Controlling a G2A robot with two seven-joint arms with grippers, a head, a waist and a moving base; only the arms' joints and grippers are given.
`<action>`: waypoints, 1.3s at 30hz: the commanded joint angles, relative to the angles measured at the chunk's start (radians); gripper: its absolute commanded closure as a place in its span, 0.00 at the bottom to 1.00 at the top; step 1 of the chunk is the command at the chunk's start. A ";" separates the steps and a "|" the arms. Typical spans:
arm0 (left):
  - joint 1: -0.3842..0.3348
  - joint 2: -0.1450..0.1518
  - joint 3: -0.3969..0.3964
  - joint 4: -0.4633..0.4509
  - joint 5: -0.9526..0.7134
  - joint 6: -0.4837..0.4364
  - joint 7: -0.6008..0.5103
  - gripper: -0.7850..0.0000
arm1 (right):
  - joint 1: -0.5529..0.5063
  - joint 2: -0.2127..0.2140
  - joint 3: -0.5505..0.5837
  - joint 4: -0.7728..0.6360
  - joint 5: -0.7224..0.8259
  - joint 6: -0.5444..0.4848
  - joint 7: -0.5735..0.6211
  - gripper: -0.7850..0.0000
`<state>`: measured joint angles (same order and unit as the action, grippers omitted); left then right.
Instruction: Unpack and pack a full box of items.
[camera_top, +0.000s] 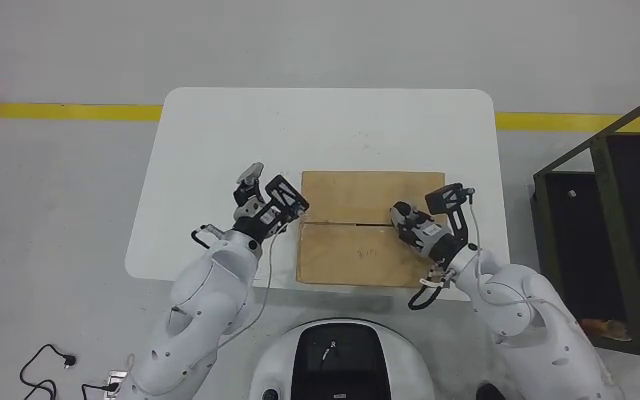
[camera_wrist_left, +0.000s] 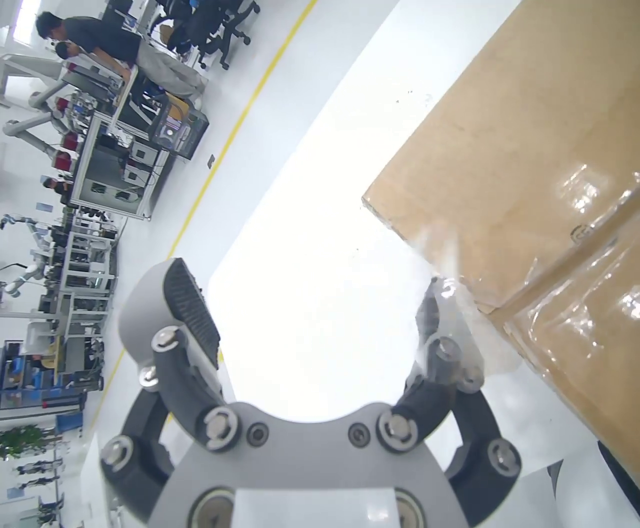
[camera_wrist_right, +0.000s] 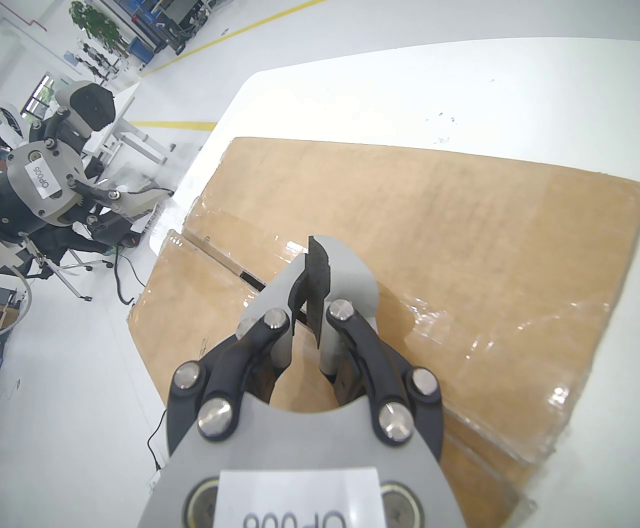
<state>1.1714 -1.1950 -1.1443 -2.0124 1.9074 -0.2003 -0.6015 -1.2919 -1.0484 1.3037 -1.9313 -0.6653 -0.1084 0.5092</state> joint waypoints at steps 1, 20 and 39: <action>-0.018 -0.005 0.005 -0.012 -0.015 0.002 -0.002 0.00 | -0.003 0.000 0.007 -0.006 0.001 0.003 0.001 1.00; -0.215 -0.060 0.136 -0.030 -0.153 -0.026 -0.039 0.00 | -0.011 -0.007 0.017 -0.004 0.003 0.007 -0.007 1.00; -0.377 -0.130 0.271 -0.054 -0.350 -0.009 -0.093 0.00 | -0.018 -0.012 0.034 0.014 0.007 0.000 -0.010 1.00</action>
<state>0.8074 -1.3204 -0.8825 -2.0679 1.5687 -0.2100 -0.6929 -1.3091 -1.0602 1.3357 -1.9184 -0.6584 -0.1065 0.4995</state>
